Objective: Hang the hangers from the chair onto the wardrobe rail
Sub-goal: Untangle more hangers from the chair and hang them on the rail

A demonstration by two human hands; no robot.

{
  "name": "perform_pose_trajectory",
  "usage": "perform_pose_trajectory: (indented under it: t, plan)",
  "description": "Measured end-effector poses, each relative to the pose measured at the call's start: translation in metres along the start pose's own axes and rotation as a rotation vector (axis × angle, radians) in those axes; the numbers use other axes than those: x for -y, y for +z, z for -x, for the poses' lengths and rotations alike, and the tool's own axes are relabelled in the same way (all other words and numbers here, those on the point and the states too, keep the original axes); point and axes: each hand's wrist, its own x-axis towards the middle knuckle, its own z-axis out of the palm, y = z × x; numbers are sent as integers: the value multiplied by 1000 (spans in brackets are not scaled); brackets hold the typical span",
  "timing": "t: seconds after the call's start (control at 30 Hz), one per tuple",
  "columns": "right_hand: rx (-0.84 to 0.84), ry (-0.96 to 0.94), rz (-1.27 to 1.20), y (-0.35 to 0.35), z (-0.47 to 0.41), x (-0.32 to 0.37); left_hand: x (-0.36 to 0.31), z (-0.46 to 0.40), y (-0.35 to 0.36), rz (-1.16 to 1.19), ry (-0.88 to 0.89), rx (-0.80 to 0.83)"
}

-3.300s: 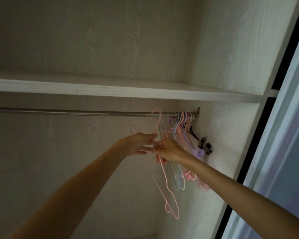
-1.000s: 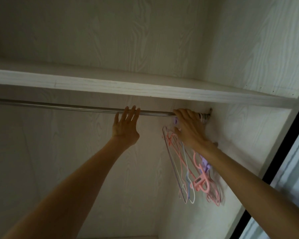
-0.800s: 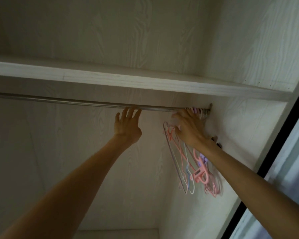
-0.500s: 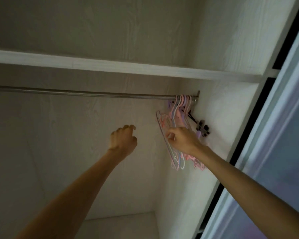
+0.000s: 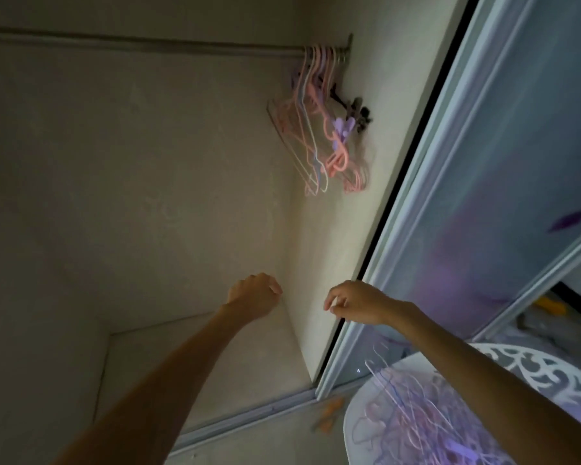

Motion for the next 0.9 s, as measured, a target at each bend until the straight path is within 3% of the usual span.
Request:
perform_pose_trajectory:
  t: [0.2, 0.33, 0.67, 0.8, 0.9]
  plan:
    - [46, 225, -25, 35, 28, -84, -12, -4, 78, 352, 21, 257]
    - [44, 324, -49, 55, 38, -149, -42, -10, 128, 414, -17, 376]
    - [82, 389, 13, 106, 32, -324, -134, -23, 289, 166, -157, 337]
    - [108, 362, 64, 126, 16, -382, -153, -33, 347, 218, -206, 347]
    - [132, 332, 101, 151, 11, -424, -169, -47, 387, 278, -119, 345]
